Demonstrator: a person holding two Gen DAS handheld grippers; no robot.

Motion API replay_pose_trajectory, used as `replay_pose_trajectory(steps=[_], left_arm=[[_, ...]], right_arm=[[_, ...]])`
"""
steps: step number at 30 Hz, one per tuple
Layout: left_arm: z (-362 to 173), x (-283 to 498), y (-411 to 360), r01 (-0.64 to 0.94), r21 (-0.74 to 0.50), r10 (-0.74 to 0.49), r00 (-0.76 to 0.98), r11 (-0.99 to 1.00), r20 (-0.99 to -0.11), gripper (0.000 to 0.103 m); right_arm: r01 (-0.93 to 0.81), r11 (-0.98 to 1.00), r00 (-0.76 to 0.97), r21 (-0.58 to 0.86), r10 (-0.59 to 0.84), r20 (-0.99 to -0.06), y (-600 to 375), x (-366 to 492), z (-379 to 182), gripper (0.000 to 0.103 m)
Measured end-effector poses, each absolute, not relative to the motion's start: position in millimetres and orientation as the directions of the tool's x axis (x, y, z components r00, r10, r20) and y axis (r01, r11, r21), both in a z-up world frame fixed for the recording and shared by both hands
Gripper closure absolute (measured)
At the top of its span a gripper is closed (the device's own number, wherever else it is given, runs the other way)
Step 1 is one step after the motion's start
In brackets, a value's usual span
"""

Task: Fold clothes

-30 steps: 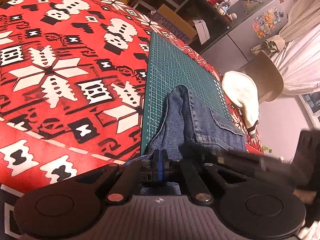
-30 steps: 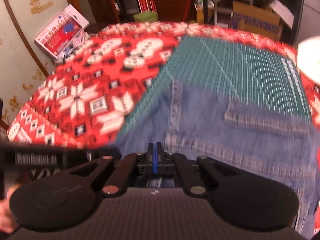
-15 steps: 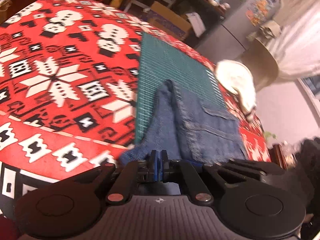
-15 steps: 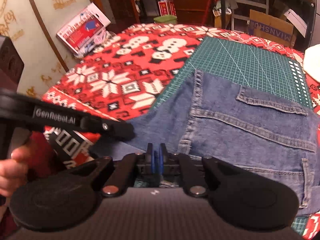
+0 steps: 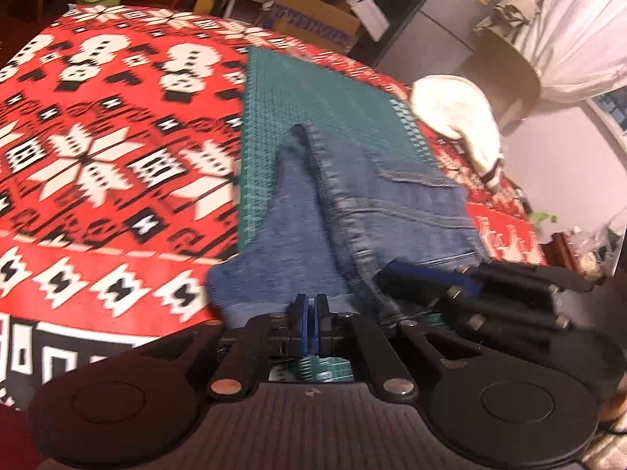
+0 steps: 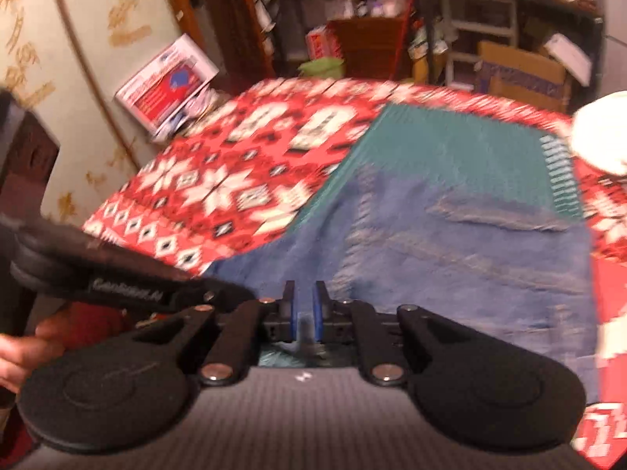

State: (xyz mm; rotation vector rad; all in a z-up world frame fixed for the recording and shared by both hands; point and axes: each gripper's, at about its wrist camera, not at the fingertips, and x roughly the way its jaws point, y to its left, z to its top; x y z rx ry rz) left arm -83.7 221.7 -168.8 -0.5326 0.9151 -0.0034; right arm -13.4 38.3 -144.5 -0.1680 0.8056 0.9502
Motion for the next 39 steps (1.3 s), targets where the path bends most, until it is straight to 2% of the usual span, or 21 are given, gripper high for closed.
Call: replay_pose_trajectory(steps=[4, 7, 9, 13, 18, 27, 28, 32, 35, 37, 39], left_arm=[[-160.6, -65.5, 211.7, -0.205, -0.491, -0.263, 0.642, 0.847, -0.720, 0.101], [-158.0, -43.4, 198.7, -0.192, -0.520, -0.290, 0.647, 0.832, -0.705, 0.101], [-159.3, -27.5, 186.6, -0.180, -0.518, -0.297, 0.646, 0.836, -0.704, 0.101], [-171.1, 4.6, 163.4, -0.160, -0.517, -0.323, 0.618, 0.841, -0.716, 0.101], [-182.9, 17.1, 151.7, -0.166, -0.449, -0.272, 0.599, 0.878, -0.753, 0.099], [-184.7, 0.4, 154.9, -0.157, -0.422, -0.257, 0.591, 0.893, -0.764, 0.100], [-181.5, -0.6, 155.1, -0.166, -0.417, -0.247, 0.593, 0.894, -0.766, 0.100], [-169.2, 6.3, 158.2, -0.163, -0.425, -0.246, 0.613, 0.891, -0.751, 0.100], [-161.0, 20.7, 163.8, -0.166, -0.420, -0.229, 0.634, 0.892, -0.738, 0.100], [-157.6, 32.6, 166.9, -0.178, -0.397, -0.198, 0.647, 0.900, -0.737, 0.100], [-160.2, 44.2, 173.8, -0.207, -0.390, -0.173, 0.647, 0.897, -0.742, 0.100]], right_arm=[[-0.718, 0.678, 0.426, 0.154, 0.604, -0.674, 3.1, 13.9, -141.3, 0.087], [-0.656, 0.744, 0.474, 0.126, 0.536, -0.698, -17.5, 37.1, -154.0, 0.086], [-0.634, 0.769, 0.494, 0.086, 0.487, -0.720, -26.6, 46.0, -167.9, 0.086], [-0.626, 0.774, 0.508, 0.097, 0.499, -0.702, -38.7, 45.6, -180.3, 0.086], [-0.632, 0.773, 0.539, 0.055, 0.489, -0.685, -36.7, 38.7, -186.2, 0.086], [-0.623, 0.765, 0.480, 0.167, 0.542, -0.690, -52.2, 42.3, -176.7, 0.084], [-0.619, 0.765, 0.479, 0.178, 0.548, -0.686, -55.5, 43.5, -172.2, 0.081], [-0.587, 0.787, 0.529, 0.190, 0.550, -0.646, -65.3, 57.8, -153.1, 0.081], [-0.547, 0.818, 0.567, 0.175, 0.517, -0.641, -59.8, 83.5, -150.2, 0.084], [-0.520, 0.833, 0.566, 0.190, 0.503, -0.653, -53.6, 103.3, -155.6, 0.094], [-0.496, 0.838, 0.548, 0.226, 0.504, -0.668, -46.2, 124.0, -167.3, 0.095]])
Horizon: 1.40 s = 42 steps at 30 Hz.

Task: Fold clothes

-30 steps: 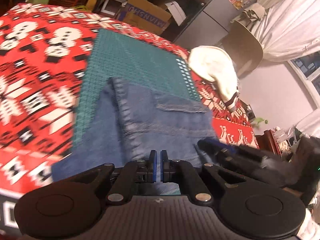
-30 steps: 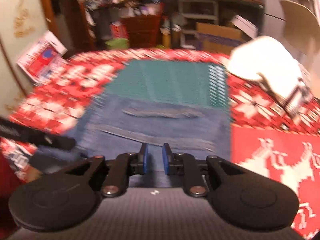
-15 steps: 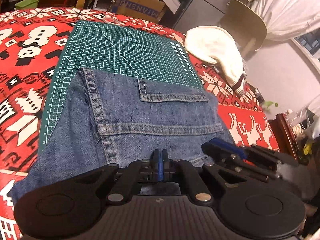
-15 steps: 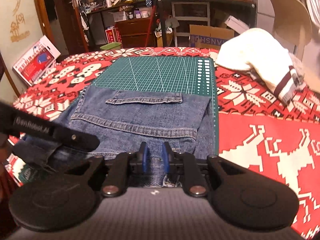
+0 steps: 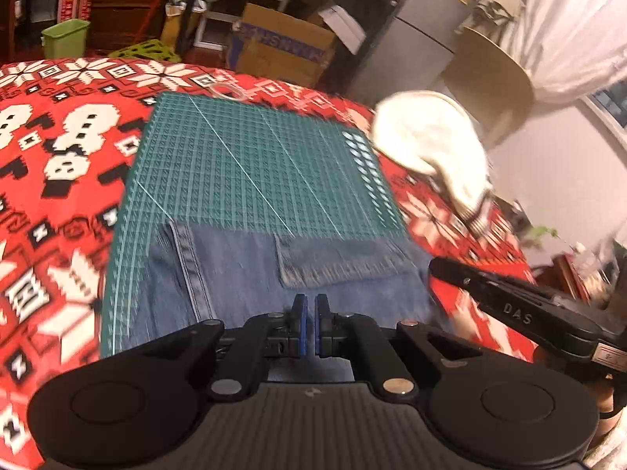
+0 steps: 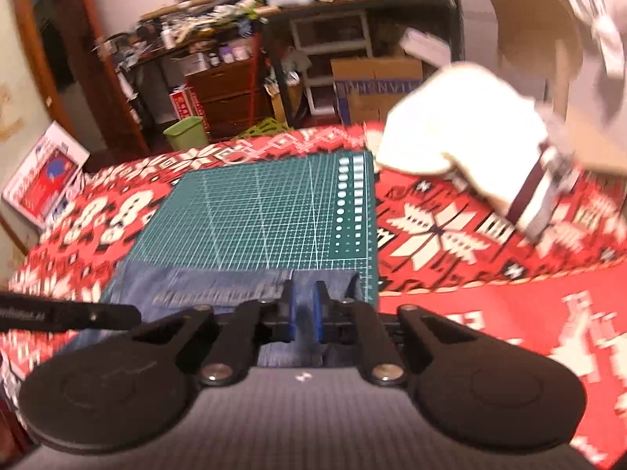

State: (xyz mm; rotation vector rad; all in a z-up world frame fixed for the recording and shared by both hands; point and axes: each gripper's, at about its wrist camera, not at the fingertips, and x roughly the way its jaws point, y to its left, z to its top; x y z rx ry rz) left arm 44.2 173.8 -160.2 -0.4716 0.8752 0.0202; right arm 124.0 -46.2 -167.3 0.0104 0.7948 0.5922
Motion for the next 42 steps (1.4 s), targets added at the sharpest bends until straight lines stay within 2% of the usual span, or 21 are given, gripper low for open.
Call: replay_pose_trajectory(steps=[6, 13, 19, 26, 28, 34, 37, 42], left_arm=[[-183.2, 50.8, 191.2, -0.277, -0.374, -0.137, 0.615, 0.885, -0.777, 0.100], [-183.0, 45.1, 189.4, -0.235, -0.360, -0.141, 0.628, 0.903, -0.765, 0.100], [-186.3, 42.3, 194.3, -0.252, -0.407, -0.168, 0.633, 0.878, -0.755, 0.100], [-185.5, 43.3, 192.5, -0.239, -0.393, -0.166, 0.629, 0.888, -0.759, 0.100], [-186.6, 43.2, 193.4, -0.238, -0.399, -0.171, 0.631, 0.885, -0.756, 0.100], [-186.7, 43.5, 198.0, -0.239, -0.421, -0.192, 0.628, 0.875, -0.754, 0.100], [-182.3, 43.0, 196.6, -0.242, -0.421, -0.191, 0.627, 0.874, -0.756, 0.100], [-167.8, 35.7, 182.5, -0.179, -0.458, -0.244, 0.651, 0.871, -0.719, 0.099]], right_arm=[[-0.540, 0.828, 0.550, 0.153, 0.484, -0.681, -42.0, 124.8, -193.9, 0.095], [-0.513, 0.833, 0.523, 0.206, 0.494, -0.695, -68.9, 119.6, -193.9, 0.092], [-0.494, 0.839, 0.581, 0.229, 0.514, -0.630, -62.7, 136.8, -176.2, 0.092], [-0.520, 0.834, 0.549, 0.184, 0.491, -0.676, -50.4, 149.6, -199.3, 0.092], [-0.509, 0.842, 0.560, 0.179, 0.482, -0.674, -59.8, 144.5, -204.5, 0.095], [-0.496, 0.858, 0.578, 0.136, 0.443, -0.685, -79.5, 122.7, -198.3, 0.093], [-0.483, 0.858, 0.589, 0.178, 0.468, -0.659, -90.6, 109.9, -187.0, 0.093], [-0.556, 0.808, 0.551, 0.196, 0.534, -0.641, -76.5, 92.9, -177.5, 0.092]])
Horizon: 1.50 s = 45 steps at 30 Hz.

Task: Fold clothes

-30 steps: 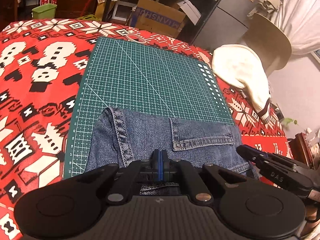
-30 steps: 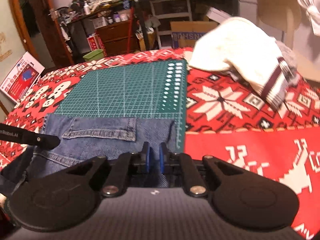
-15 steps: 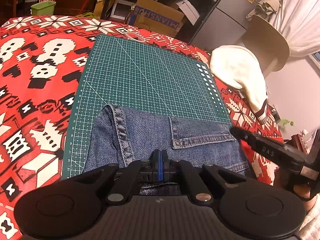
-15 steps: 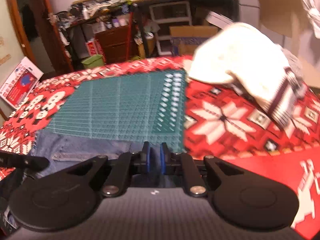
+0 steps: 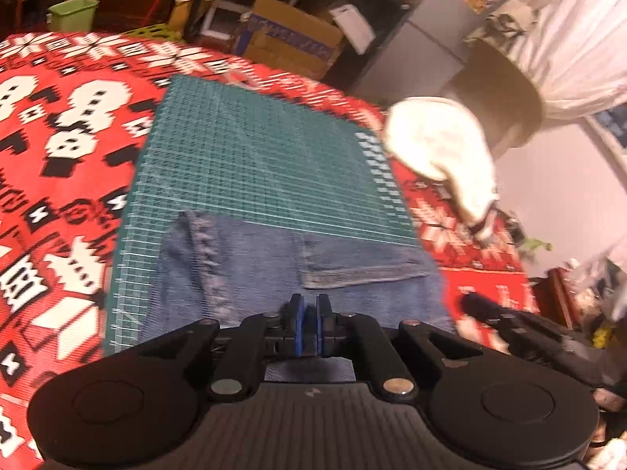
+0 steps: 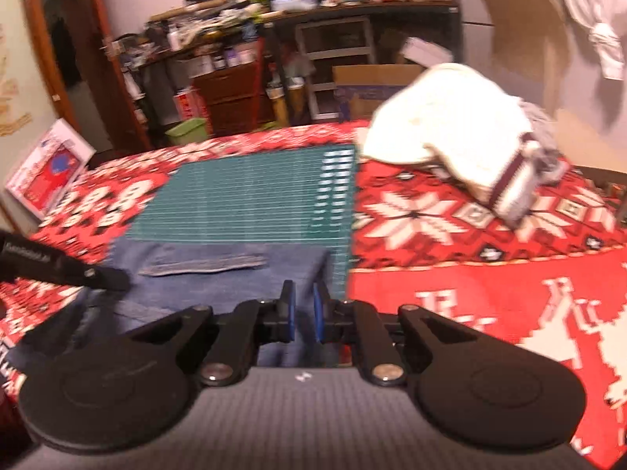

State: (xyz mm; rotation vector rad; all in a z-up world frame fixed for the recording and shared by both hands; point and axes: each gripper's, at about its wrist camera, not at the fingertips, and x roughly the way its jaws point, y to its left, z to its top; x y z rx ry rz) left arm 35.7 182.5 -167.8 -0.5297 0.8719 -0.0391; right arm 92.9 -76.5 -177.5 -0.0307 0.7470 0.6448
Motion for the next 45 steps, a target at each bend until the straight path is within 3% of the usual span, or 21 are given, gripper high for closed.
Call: replay_pose_trajectory(steps=[7, 10, 14, 20, 24, 30, 36, 38, 40, 42, 45], left_arm=[[-178.7, 22.8, 163.4, -0.149, -0.432, -0.254, 0.625, 0.889, -0.738, 0.100], [-183.5, 16.1, 163.4, -0.156, -0.436, -0.253, 0.626, 0.886, -0.738, 0.100], [-180.2, 7.3, 161.3, -0.155, -0.418, -0.240, 0.622, 0.895, -0.746, 0.100], [-168.4, -12.3, 145.1, -0.103, -0.378, -0.232, 0.635, 0.920, -0.737, 0.099], [-177.1, -10.2, 132.4, -0.094, -0.344, -0.211, 0.629, 0.934, -0.748, 0.099], [-187.5, -18.5, 134.0, -0.101, -0.331, -0.190, 0.649, 0.938, -0.737, 0.096], [-182.9, -25.8, 135.1, -0.133, -0.331, -0.169, 0.652, 0.934, -0.739, 0.096], [-170.4, -29.6, 131.6, -0.144, -0.294, -0.120, 0.681, 0.945, -0.722, 0.083], [-156.2, -34.0, 129.1, -0.154, -0.253, -0.065, 0.723, 0.955, -0.688, 0.080], [-144.3, -31.8, 134.2, -0.163, -0.262, -0.053, 0.751, 0.951, -0.659, 0.080], [-134.6, -12.0, 148.3, -0.180, -0.281, -0.046, 0.765, 0.943, -0.643, 0.096]], right_arm=[[-0.545, 0.812, 0.530, 0.210, 0.527, -0.664, -83.3, 79.5, -199.6, 0.089], [-0.576, 0.808, 0.549, 0.125, 0.495, -0.673, -83.0, 62.1, -201.0, 0.089], [-0.573, 0.811, 0.538, 0.116, 0.479, -0.693, -90.1, 57.4, -195.2, 0.089], [-0.594, 0.794, 0.557, 0.128, 0.521, -0.647, -94.1, 30.9, -165.3, 0.085], [-0.629, 0.772, 0.567, 0.087, 0.533, -0.628, -65.0, 17.9, -163.4, 0.073], [-0.623, 0.781, 0.592, 0.056, 0.516, -0.618, -56.3, 9.5, -189.6, 0.071], [-0.607, 0.794, 0.593, 0.039, 0.485, -0.643, -63.4, 1.4, -186.6, 0.060], [-0.593, 0.804, 0.599, 0.052, 0.483, -0.638, -67.6, 0.2, -180.8, 0.055], [-0.580, 0.811, 0.608, 0.069, 0.489, -0.626, -70.9, 0.7, -173.7, 0.053], [-0.574, 0.814, 0.618, 0.089, 0.502, -0.605, -71.2, 5.8, -164.5, 0.053], [-0.566, 0.821, 0.643, 0.078, 0.499, -0.581, -60.5, 22.5, -154.5, 0.053]])
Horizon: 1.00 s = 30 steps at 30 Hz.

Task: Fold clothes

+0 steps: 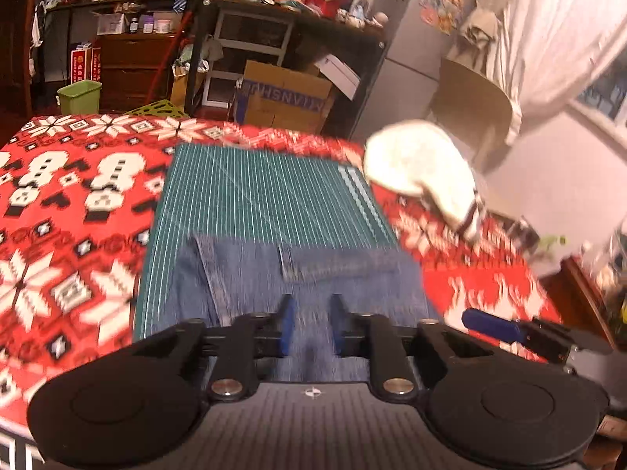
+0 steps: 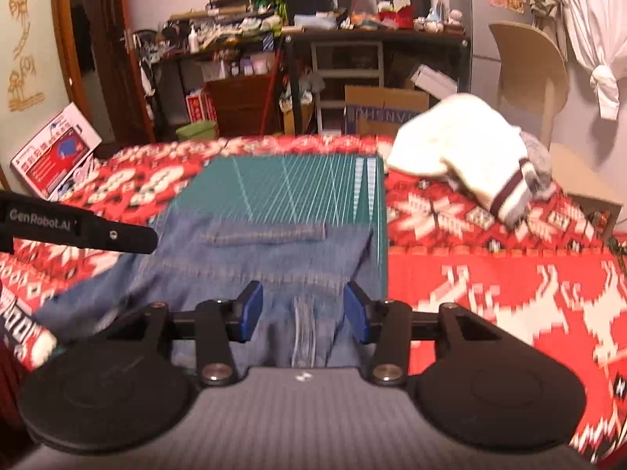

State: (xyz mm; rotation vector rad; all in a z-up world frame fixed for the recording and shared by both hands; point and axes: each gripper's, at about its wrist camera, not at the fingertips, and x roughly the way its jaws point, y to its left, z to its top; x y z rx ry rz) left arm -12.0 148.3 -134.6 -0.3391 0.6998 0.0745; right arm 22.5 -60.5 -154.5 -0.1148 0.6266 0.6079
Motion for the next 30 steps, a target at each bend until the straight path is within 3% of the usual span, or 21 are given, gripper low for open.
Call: replay_pose_trajectory(steps=[8, 10, 11, 21, 26, 30], left_arm=[[-161.7, 63.5, 188.9, -0.242, -0.257, -0.015, 0.700, 0.936, -0.714, 0.096], [-172.7, 71.2, 203.5, -0.279, -0.285, -0.021, 0.681, 0.917, -0.732, 0.100], [-177.1, 72.6, 210.0, -0.288, -0.306, -0.031, 0.679, 0.908, -0.734, 0.100], [-190.0, 59.4, 231.0, -0.256, -0.400, -0.108, 0.713, 0.880, -0.693, 0.099], [-173.2, 47.1, 222.6, -0.242, -0.349, -0.085, 0.703, 0.905, -0.707, 0.101], [-154.6, 29.1, 205.3, -0.164, -0.360, -0.136, 0.723, 0.918, -0.677, 0.100]], right_arm=[[-0.550, 0.829, 0.627, 0.106, 0.493, -0.603, -21.6, 93.9, -162.6, 0.058], [-0.542, 0.832, 0.606, 0.114, 0.481, -0.633, -14.4, 112.9, -171.0, 0.072], [-0.539, 0.834, 0.597, 0.114, 0.474, -0.647, -12.2, 120.3, -176.1, 0.073], [-0.550, 0.819, 0.557, 0.162, 0.504, -0.660, -31.1, 129.8, -196.1, 0.073], [-0.548, 0.828, 0.567, 0.121, 0.473, -0.675, -42.9, 116.6, -177.7, 0.073], [-0.602, 0.788, 0.556, 0.129, 0.530, -0.640, -44.4, 92.5, -154.9, 0.073]])
